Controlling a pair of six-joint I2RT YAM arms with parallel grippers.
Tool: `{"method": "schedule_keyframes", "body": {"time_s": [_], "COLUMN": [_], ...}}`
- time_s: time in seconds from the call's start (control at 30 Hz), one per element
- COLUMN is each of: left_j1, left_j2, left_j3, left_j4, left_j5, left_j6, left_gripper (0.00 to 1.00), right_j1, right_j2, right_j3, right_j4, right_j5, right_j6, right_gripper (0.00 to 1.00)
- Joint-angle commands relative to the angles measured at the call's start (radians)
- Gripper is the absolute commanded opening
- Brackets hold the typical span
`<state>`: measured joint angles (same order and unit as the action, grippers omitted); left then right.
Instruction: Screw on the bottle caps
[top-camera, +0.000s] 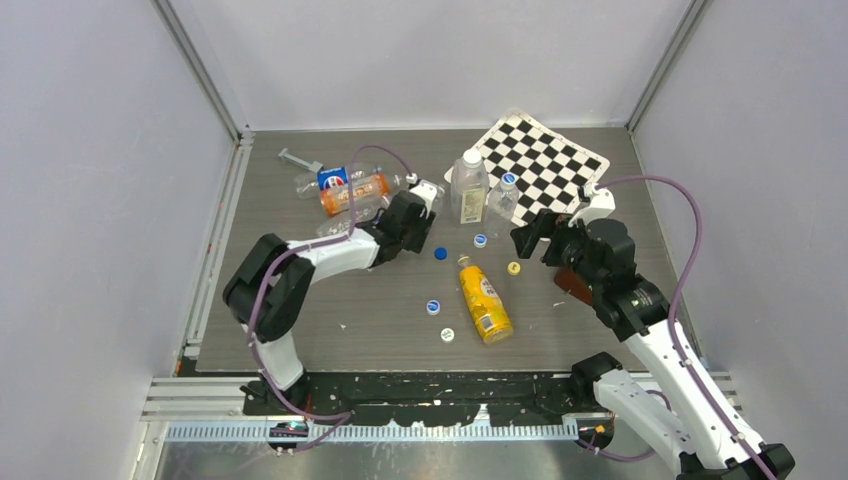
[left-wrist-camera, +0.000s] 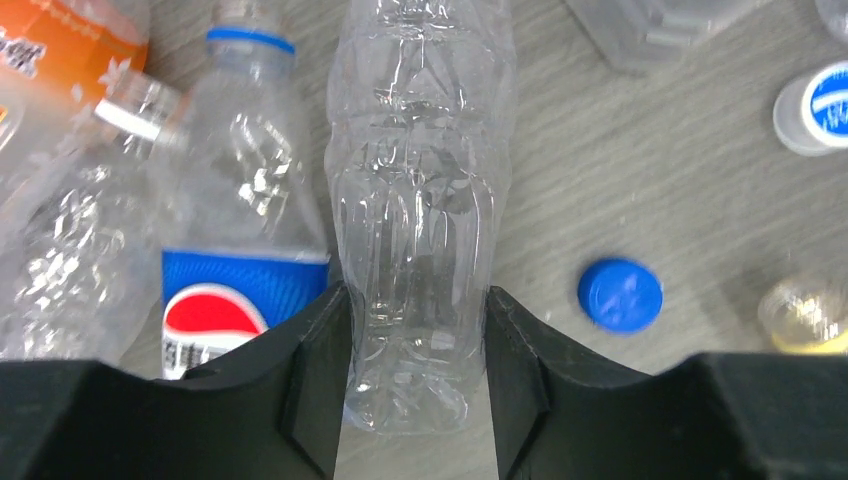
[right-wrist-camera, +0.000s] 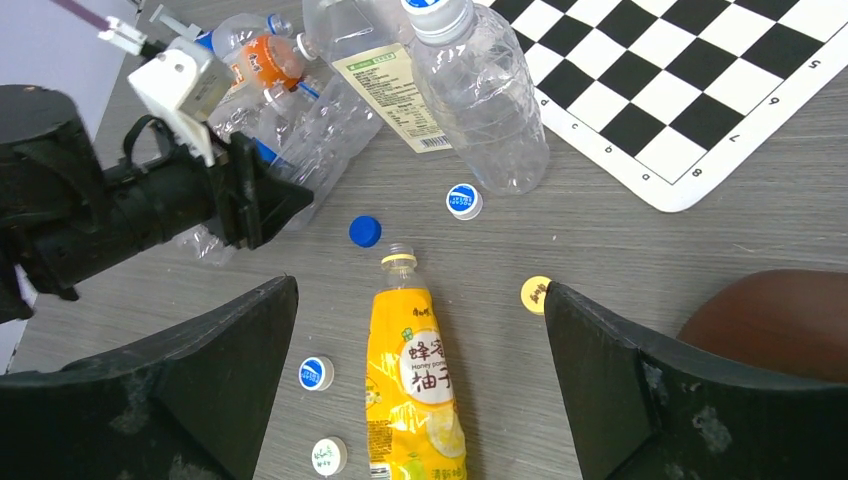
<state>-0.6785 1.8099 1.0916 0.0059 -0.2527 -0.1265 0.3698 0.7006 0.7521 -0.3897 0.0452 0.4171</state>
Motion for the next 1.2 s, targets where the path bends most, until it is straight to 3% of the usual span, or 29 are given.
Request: {"method": "schedule_keyframes", "body": {"time_s": [0.0, 0.47, 0.73, 0.83, 1.03, 1.17], "left_j1": [0.004, -0.013, -0.036, -0.035, -0.035, -0.035], "left_j2": [-0.165, -0.701, -0.789, -0.768, -0.738, -0.712], "left_j3": [-0.065, -0.322, -0.431, -0.432, -0.347, -0.279], "left_j4": [-0.058, -0.578, -0.636, -0.657, -0.756, -0.821], "left_j5": [-0.006, 0.168, 0.211, 0.224, 0.155, 0.17], "left_j6": [-0.023, -0.224, -0.322, -0.336, -0.352, -0.313], "left_gripper": [0.42, 0.44, 0.49, 0.59, 0.92, 1.0], "right_j1": [-0.002, -0.002, -0.002, -0.002, -0.002, -0.002], "right_j2": [0.005, 0.048, 0.084, 0.096, 0.163, 0.174], "right_j3": [0.008, 0.044, 0.056, 0.066, 0.114, 0.125], "right_j4": [0.026, -0.024, -0.06, -0.079, -0.194, -0.226], "right_j5": [-0.016, -0.084, -0.099, -0.098, -0.063, -0.056], "right_j6": [-0.014, -0.005, 0.007, 0.007, 0.003, 0.027], "right_gripper": [1.0, 1.0, 1.0, 1.0, 1.0, 1.0]}}
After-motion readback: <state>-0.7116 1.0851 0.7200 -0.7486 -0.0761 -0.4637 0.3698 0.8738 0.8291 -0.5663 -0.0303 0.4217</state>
